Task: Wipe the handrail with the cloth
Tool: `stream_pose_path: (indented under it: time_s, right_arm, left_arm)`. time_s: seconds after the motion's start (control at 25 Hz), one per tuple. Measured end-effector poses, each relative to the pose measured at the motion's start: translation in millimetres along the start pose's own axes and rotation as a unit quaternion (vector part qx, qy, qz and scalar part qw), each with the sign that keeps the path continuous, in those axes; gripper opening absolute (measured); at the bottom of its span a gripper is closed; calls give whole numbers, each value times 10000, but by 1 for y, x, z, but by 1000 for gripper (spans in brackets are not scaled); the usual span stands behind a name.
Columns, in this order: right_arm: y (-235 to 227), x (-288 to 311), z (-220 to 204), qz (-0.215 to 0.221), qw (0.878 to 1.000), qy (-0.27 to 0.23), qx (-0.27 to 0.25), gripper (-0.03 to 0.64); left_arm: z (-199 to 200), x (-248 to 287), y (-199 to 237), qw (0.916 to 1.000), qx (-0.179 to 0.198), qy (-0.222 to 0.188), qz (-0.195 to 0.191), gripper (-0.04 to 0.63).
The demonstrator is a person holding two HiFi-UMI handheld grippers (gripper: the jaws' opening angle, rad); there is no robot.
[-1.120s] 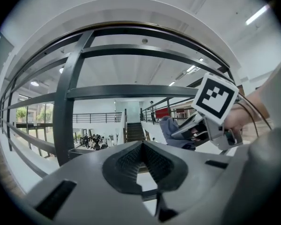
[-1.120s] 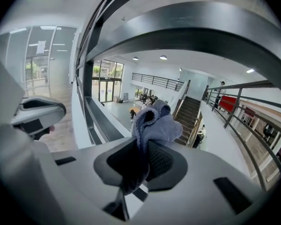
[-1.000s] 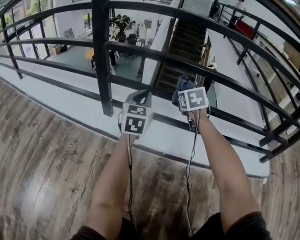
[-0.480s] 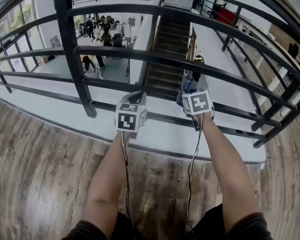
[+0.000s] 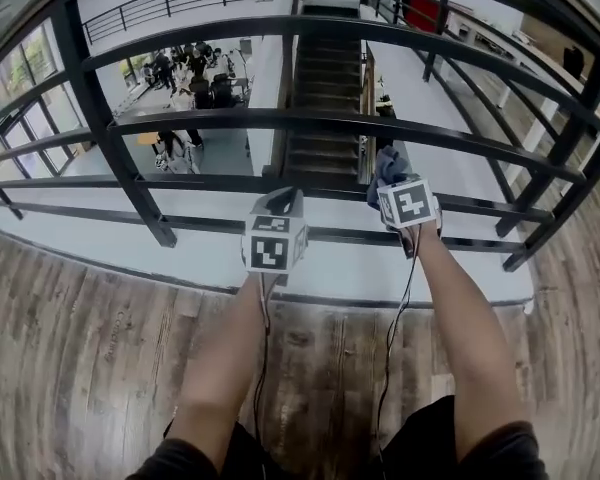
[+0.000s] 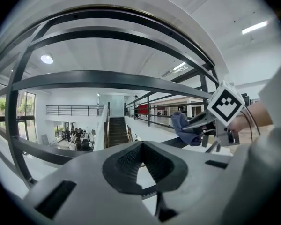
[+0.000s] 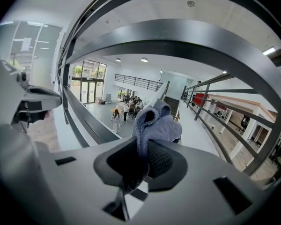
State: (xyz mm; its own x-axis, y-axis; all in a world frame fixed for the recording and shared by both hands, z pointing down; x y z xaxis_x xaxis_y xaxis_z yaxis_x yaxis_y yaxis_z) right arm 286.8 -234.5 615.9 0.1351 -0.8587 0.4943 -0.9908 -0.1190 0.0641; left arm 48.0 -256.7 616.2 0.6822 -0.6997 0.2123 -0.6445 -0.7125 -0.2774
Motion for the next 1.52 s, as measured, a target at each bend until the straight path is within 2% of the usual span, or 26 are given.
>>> stream_pose_path:
  time_s: [0.16, 0.4, 0.72, 1.16, 1.36, 1.52]
  right_arm:
    - [-39, -11, -11, -67, 9999, -38, 102, 67]
    - [-102, -27, -25, -208, 9994, -97, 264, 67]
    - [-207, -54, -44, -467, 9974, -118, 535, 67]
    - [-365, -96, -86, -1234, 9893, -29, 781, 67]
    - [-408, -103, -101, -1006, 9899, 226, 969, 67]
    - [-445, -118, -114, -1241, 9866, 176, 1048, 67]
  left_arm:
    - [27, 19, -33, 9998, -123, -124, -9, 3]
    - [69, 57, -88, 9992, -208, -132, -312, 3]
    - [106, 107, -184, 9972, -82, -175, -729, 3]
    - [155, 159, -324, 9865, 13, -316, -1606, 3]
    - [168, 178, -384, 9816, 10, -292, -1886, 3]
    - [179, 187, -415, 9784, -48, -416, -2025, 3]
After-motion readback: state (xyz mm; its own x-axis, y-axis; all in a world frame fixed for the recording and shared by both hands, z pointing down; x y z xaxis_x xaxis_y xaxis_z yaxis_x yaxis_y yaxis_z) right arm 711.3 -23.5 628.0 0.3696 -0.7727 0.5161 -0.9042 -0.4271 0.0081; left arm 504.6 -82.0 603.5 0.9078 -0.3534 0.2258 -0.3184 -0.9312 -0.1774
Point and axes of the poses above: the fingertips, and each gripper's own axes: x forward along the fingers, y to its left, z out of its top, the point moved 7 cm from there along -x, backward along the fingers, and after that the axes turned 15 degrees about x, right-handed, at the moved point
